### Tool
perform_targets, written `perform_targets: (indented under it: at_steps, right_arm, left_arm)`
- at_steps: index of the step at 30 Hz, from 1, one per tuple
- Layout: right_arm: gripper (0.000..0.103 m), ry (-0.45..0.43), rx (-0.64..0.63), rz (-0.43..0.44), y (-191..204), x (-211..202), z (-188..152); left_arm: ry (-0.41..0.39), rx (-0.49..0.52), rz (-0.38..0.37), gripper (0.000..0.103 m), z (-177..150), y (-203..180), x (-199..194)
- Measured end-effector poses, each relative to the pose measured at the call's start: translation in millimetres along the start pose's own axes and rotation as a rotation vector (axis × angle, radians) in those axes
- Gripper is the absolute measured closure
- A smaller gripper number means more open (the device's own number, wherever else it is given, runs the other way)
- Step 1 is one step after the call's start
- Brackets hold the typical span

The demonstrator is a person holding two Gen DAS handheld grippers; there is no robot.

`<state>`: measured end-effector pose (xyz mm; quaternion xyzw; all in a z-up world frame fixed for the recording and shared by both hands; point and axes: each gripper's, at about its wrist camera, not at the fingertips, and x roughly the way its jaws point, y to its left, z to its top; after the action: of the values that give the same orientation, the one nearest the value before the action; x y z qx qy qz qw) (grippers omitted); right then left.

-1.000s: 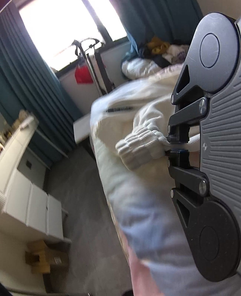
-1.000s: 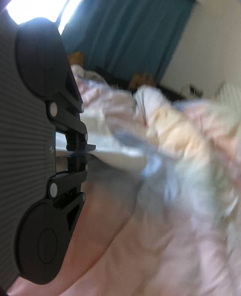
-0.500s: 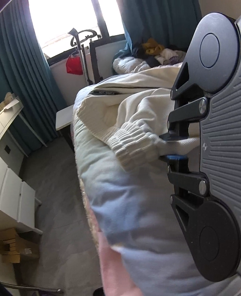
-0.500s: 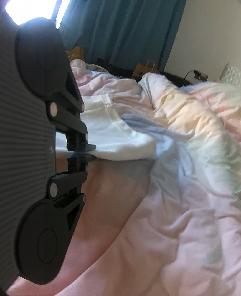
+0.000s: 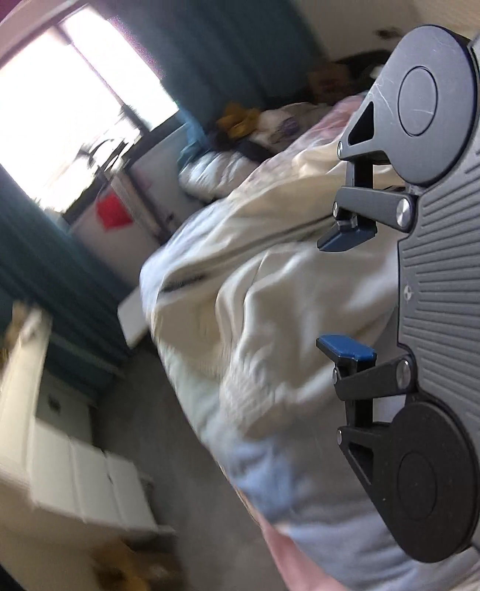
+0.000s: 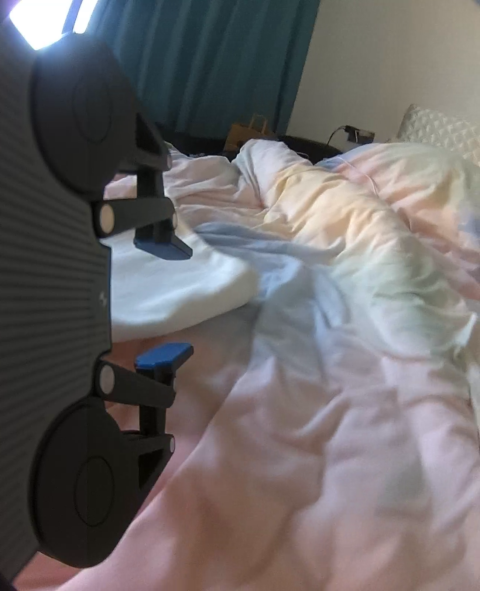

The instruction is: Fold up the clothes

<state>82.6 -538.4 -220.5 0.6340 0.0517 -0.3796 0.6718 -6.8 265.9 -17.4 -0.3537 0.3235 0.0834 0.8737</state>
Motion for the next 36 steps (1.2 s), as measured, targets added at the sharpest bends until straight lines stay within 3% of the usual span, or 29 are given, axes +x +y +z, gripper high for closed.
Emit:
perform_targets:
  at_steps: [4,6,10,12,17,19,21,25,30,33,35,36]
  right_arm:
    - [0.051,0.069,-0.178,0.03,9,38,10]
    - [0.053,0.101,-0.201,0.015,3,53,9]
    - [0.088,0.085,-0.277,0.018,9,55,7]
    - [0.096,0.058,-0.297,0.04,14,50,9]
    - [0.097,-0.086,-0.302,0.079,21,27,20]
    - [0.098,-0.132,-0.291,0.05,19,23,23]
    - [0.098,-0.12,-0.278,0.004,14,28,25]
    - [0.094,-0.085,-0.33,-0.056,12,34,21]
    - [0.088,-0.138,-0.517,-0.129,41,7,5]
    - [0.07,-0.204,-0.616,-0.146,56,-16,-6]
    - [0.045,-0.24,-0.654,-0.117,65,-31,-10]
    - [0.041,-0.25,-0.672,-0.088,70,-39,-13]
  left_arm:
    - [-0.015,0.173,-0.031,0.047,-17,-44,16]
    - [-0.011,0.222,-0.044,0.046,-28,-62,32]
    - [0.046,0.243,-0.1,0.046,-45,-84,71]
    - [0.056,0.264,-0.121,0.046,-52,-93,88]
    - [0.118,0.36,-0.131,0.046,-71,-101,117]
    - [0.126,0.364,-0.125,0.046,-76,-95,119]
    - [0.141,0.357,-0.125,0.046,-79,-90,122]
    - [0.136,0.375,-0.152,0.046,-83,-92,125]
    - [0.116,0.511,-0.188,0.044,-99,-108,115]
    - [0.113,0.558,-0.203,0.043,-109,-114,110]
    - [0.106,0.573,-0.208,0.042,-112,-120,108]
    - [0.099,0.579,-0.21,0.041,-113,-122,106]
